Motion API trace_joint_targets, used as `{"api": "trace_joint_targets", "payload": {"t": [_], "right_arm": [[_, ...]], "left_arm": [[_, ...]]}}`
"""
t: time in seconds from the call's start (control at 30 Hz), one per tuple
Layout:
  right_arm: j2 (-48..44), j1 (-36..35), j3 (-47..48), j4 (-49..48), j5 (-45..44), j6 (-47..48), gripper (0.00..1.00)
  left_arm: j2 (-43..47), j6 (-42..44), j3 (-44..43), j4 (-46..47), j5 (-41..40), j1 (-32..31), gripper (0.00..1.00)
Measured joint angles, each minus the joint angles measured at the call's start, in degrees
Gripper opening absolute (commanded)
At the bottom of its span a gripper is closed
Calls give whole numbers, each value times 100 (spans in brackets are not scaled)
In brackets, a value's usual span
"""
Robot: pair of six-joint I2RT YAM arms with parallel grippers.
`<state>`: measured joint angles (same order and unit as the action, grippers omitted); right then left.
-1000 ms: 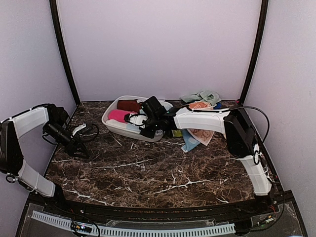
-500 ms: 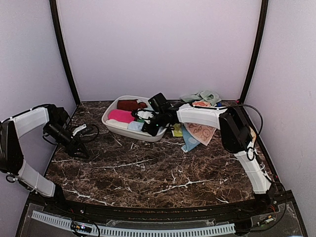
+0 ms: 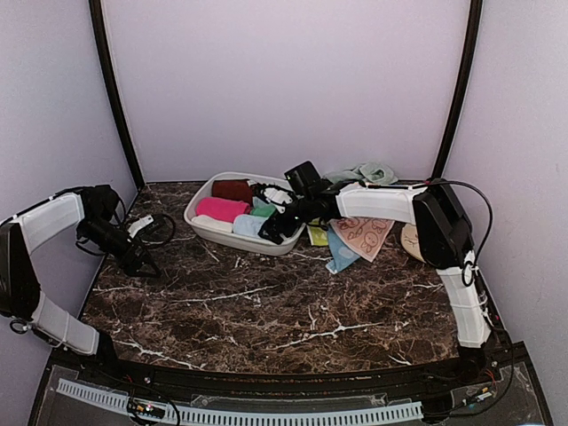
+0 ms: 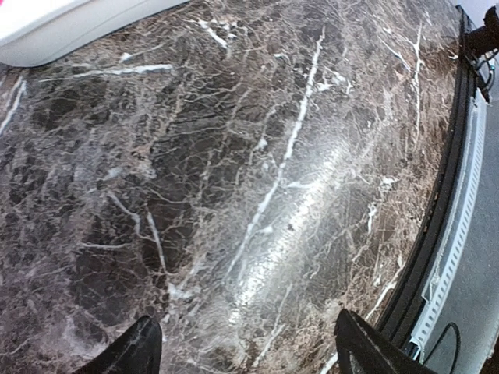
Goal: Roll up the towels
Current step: Place the towel in the storage box, then reset both arms
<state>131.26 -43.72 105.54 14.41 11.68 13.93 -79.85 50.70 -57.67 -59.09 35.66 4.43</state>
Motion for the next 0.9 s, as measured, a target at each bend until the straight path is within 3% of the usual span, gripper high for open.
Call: {"api": "trace_joint_targets", "payload": {"t": [0.1,0.17,0.47,0.53,0.73,0.9], "right_arm": [[-243,4,-90,125,-153,-94,100],[-428,4,-166,199,-214,-146,100],[-1764,22,-748,52,-802,-503,100],[-2273,39,-1263,-184,-1196,-638,100],[-4374,407,-4035,-1585,-2669,-1416,100],[-6240,981,-6249,-2522,-4175,-1947,100]], "left_arm": [[199,-299,0,317,-153,37,81],[293,-483,0,522,-245,59,98],[658,-1187,33,1458,-994,94,99],[815,-1421,127,1897,-1408,94,99],[1038,-2194,713,3399,-2055,133,99],[1357,-3016,2415,5641,-1897,179,99]]}}
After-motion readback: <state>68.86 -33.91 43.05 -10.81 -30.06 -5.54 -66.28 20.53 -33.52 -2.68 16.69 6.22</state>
